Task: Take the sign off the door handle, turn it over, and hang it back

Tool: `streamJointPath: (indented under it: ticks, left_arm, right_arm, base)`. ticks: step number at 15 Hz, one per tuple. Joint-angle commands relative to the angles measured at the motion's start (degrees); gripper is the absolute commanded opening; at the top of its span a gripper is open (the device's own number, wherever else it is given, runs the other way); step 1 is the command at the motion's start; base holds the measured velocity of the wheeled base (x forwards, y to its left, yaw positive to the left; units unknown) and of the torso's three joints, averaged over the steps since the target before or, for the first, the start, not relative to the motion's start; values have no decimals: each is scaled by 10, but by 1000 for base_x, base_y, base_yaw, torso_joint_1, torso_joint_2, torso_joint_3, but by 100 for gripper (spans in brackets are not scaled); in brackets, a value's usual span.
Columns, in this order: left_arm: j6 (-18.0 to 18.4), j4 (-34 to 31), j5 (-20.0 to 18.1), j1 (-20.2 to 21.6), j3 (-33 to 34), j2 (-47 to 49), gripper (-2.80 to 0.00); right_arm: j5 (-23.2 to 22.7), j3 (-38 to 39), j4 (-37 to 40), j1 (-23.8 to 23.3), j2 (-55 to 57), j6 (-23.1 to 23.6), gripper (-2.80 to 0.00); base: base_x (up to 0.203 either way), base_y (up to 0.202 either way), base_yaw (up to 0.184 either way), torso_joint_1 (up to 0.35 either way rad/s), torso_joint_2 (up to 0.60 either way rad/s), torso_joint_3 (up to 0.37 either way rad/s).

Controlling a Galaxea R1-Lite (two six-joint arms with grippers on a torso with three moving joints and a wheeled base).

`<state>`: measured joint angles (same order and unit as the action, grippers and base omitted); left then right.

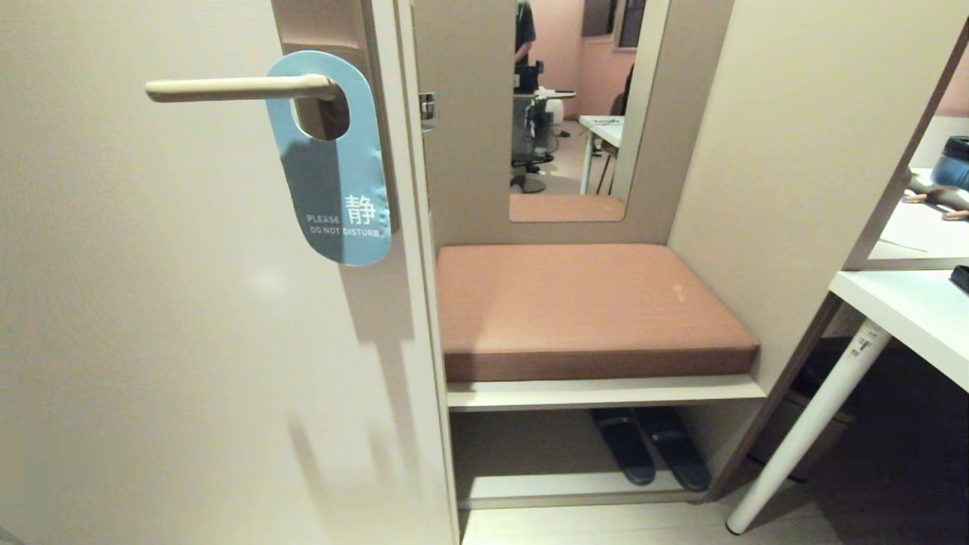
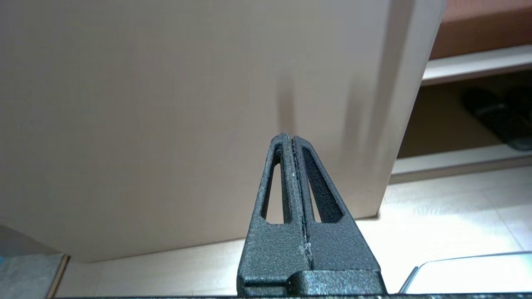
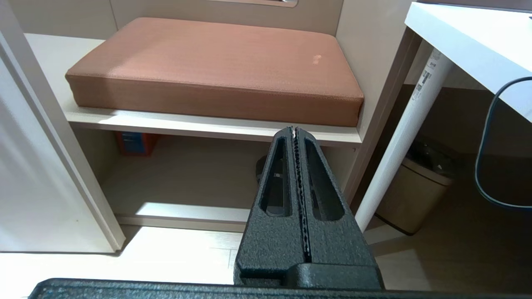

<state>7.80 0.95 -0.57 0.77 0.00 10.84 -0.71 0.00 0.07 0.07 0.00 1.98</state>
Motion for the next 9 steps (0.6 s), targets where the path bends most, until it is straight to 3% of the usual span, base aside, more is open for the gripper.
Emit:
streamJointPath:
  ticks: [1,4,9]
  left_arm:
    - [-5,-10,0,-1,0,-63,-280]
    - [-37,-13,0,-4,0,-108,-280]
    - [-34,-14,1,-4,0,-108,-280]
  right_arm:
    - [0,0,-1,0,1,0,-280]
    - [0,0,-1,0,1,0,-280]
    - [0,0,0,0,1,0,-280]
  base:
    - [0,0,0,0,0,0]
    - [0,0,0,0,0,0]
    - [0,0,0,0,0,0]
